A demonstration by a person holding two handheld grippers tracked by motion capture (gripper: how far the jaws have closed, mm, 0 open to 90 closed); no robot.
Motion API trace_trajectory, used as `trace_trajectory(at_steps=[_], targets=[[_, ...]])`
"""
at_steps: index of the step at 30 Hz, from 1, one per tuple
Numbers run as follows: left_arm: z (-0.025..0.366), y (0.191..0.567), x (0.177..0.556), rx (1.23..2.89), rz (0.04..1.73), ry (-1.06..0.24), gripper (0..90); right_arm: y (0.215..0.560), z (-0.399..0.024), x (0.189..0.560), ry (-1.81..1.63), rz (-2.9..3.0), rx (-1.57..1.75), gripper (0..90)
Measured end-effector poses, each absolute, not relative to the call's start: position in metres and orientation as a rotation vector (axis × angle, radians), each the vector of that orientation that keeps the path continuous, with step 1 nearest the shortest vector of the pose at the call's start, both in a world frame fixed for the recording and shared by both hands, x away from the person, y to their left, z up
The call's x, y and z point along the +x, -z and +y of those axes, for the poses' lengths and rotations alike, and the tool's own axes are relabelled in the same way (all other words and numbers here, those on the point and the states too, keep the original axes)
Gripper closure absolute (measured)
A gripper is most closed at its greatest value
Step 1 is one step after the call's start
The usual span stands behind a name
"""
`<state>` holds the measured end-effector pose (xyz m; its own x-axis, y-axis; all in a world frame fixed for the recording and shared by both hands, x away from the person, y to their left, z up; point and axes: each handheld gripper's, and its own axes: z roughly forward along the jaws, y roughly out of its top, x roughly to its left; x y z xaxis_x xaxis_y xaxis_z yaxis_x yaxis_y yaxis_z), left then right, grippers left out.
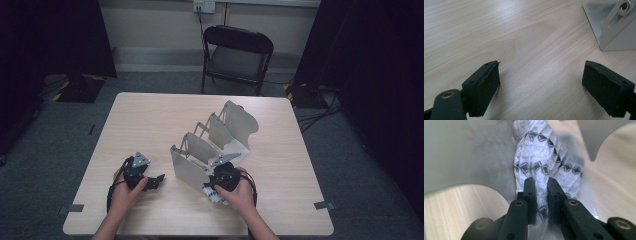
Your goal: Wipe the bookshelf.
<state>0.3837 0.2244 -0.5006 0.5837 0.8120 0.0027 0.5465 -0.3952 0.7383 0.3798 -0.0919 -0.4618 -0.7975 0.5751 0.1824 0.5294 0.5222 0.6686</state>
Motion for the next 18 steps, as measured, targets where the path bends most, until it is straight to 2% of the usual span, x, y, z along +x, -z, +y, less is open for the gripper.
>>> trace_trajectory(at_steps=[13, 18], targets=[[0.224, 0.501, 0.384, 2.101, 1.076, -0.478, 14.1, 0.372, -0.084, 0.378, -1.314, 2.53, 0.787, 80.8], [0.224, 0.501, 0.384, 2.101, 1.075, -0.478, 14.1, 0.357, -0.077, 0.383, -1.346, 2.491, 0.739, 81.0]])
